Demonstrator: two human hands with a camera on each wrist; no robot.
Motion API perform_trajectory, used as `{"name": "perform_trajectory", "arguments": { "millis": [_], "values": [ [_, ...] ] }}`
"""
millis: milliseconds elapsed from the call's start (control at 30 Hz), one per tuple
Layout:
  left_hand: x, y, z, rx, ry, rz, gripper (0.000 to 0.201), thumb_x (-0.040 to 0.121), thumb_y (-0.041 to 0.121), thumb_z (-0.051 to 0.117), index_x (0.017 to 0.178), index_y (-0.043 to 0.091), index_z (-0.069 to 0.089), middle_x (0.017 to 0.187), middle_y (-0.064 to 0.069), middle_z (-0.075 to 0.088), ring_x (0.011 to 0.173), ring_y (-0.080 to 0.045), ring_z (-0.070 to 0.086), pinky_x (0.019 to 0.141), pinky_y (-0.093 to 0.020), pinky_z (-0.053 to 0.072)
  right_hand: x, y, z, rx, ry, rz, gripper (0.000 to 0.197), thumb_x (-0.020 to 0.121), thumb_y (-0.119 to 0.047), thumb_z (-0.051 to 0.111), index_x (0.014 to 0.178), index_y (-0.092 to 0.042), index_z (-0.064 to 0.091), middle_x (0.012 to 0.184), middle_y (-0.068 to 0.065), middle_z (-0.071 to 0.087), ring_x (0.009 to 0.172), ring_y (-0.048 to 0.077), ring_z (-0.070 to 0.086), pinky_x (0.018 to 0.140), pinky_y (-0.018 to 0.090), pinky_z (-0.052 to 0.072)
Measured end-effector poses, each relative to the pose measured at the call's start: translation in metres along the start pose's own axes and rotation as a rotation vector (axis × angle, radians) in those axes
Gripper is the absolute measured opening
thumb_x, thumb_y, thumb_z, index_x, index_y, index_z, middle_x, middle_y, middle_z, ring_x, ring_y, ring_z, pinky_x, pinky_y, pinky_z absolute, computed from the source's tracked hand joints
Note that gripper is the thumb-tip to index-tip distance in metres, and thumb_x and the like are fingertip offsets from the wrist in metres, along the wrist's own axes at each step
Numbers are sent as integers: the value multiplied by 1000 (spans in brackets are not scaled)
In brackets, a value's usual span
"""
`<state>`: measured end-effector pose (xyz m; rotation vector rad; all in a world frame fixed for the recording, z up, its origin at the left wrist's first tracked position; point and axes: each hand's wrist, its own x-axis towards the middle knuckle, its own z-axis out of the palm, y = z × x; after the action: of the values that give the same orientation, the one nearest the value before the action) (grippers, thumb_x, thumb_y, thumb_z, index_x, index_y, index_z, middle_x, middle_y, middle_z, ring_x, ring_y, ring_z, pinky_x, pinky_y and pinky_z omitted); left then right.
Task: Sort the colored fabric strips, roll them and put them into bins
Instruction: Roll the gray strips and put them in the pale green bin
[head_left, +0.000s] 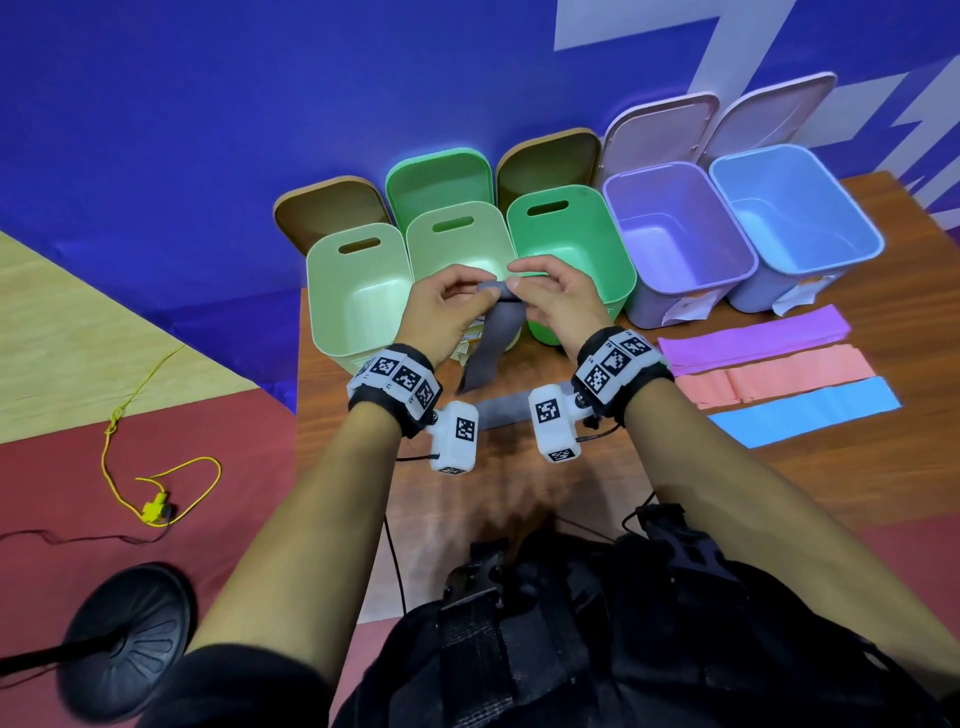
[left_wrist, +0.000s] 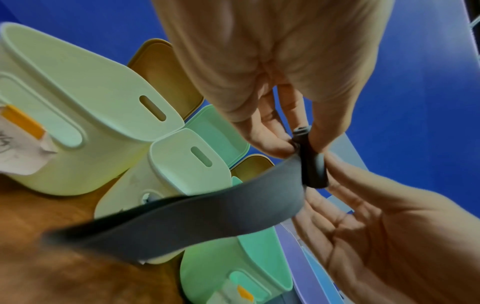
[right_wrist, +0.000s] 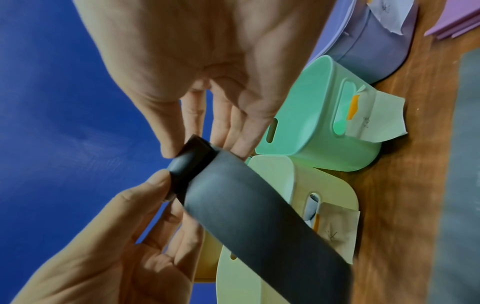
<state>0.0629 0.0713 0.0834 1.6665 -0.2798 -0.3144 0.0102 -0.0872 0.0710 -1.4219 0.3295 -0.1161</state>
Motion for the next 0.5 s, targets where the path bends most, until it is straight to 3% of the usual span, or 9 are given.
{"name": "perform_trajectory", "arguments": {
  "millis": [100, 233, 300, 400, 500],
  "values": [
    [-2, -1, 1, 9, 6, 12, 17, 85, -1, 71, 102, 1, 70, 103, -21, 72, 94, -26, 70, 91, -35, 57, 3, 2, 1, -50, 13, 32, 10, 93, -16, 68, 91, -25, 71, 91, 6, 73, 92, 22, 70, 90, 42, 56],
    [-4, -2, 0, 2, -18, -13, 24, 82, -4, 73, 104, 6, 69, 107, -19, 71, 94, -20, 68, 90, -30, 56, 3, 2, 1, -127, 39, -17, 11, 89, -10, 72, 89, -20, 71, 83, 1, 71, 77, 10, 66, 75, 23, 51],
    [-3, -2, 0, -13, -9, -39, 23, 83, -1, 73, 105, 6, 69, 102, -16, 71, 92, -19, 68, 88, -29, 56, 2, 1, 1, -119, 46, -29, 10, 88, -7, 73, 93, -15, 71, 85, 2, 71, 78, 9, 67, 76, 20, 52],
    [-2, -3, 2, -70, -13, -76, 19, 89, 2, 69, 105, -6, 67, 93, -19, 69, 87, -22, 67, 84, -29, 57, 0, -1, 1, -104, 37, -49, 12, 86, -4, 73, 96, -11, 71, 88, 4, 72, 80, 9, 68, 82, 21, 54],
    [2, -4, 3, -42, -10, -67, 17, 88, 1, 69, 104, -5, 68, 91, -18, 70, 83, -21, 68, 84, -32, 57, 3, 1, 1, -88, 43, -48, 18, 84, -5, 76, 99, -11, 70, 92, 6, 72, 84, 9, 69, 82, 22, 54]
  ]
}}
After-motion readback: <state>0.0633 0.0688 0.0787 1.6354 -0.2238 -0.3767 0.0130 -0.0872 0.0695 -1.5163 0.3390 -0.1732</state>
